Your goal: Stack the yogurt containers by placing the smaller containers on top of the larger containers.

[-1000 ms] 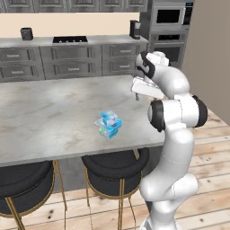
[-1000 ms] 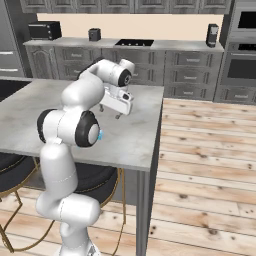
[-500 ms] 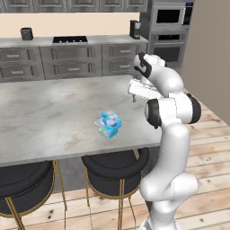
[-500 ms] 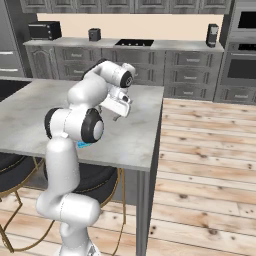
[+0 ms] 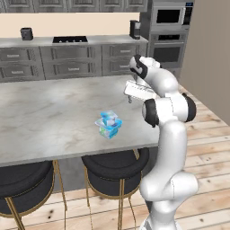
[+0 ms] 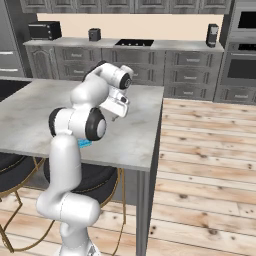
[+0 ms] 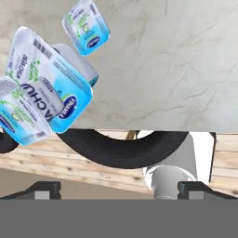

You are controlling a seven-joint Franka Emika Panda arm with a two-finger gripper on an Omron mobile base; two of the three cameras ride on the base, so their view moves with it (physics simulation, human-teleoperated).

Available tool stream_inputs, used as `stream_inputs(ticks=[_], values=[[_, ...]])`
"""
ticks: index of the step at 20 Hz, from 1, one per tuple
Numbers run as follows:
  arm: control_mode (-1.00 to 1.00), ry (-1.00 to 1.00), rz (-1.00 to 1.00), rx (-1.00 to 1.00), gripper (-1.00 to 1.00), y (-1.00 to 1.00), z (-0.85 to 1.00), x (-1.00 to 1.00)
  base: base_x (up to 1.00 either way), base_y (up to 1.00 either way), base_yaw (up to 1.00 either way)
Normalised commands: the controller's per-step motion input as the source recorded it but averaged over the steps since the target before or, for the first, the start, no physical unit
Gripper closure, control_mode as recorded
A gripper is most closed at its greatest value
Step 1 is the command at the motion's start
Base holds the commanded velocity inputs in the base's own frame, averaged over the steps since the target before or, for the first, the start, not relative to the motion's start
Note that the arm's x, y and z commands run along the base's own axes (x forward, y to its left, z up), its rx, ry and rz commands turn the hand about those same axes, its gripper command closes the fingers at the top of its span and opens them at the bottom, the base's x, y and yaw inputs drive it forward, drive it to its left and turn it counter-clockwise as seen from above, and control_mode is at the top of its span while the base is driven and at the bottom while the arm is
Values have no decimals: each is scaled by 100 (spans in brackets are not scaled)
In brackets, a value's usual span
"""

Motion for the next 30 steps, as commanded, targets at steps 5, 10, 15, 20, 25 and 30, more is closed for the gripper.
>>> stream_inputs(ticks=[5, 10, 15, 20, 25, 30], values=[[-100, 2, 0, 0, -100, 8, -17, 21, 0, 0, 0], [-100, 4, 0, 0, -100, 0, -20, 11, 0, 0, 0], [-100, 1, 0, 0, -100, 2, -21, 21, 0, 0, 0], [-100, 0, 0, -1, -100, 8, -18, 21, 0, 0, 0], [-100, 0, 2, 0, -100, 1, -16, 11, 0, 0, 0], [-100, 0, 4, 0, -100, 1, -16, 11, 0, 0, 0]])
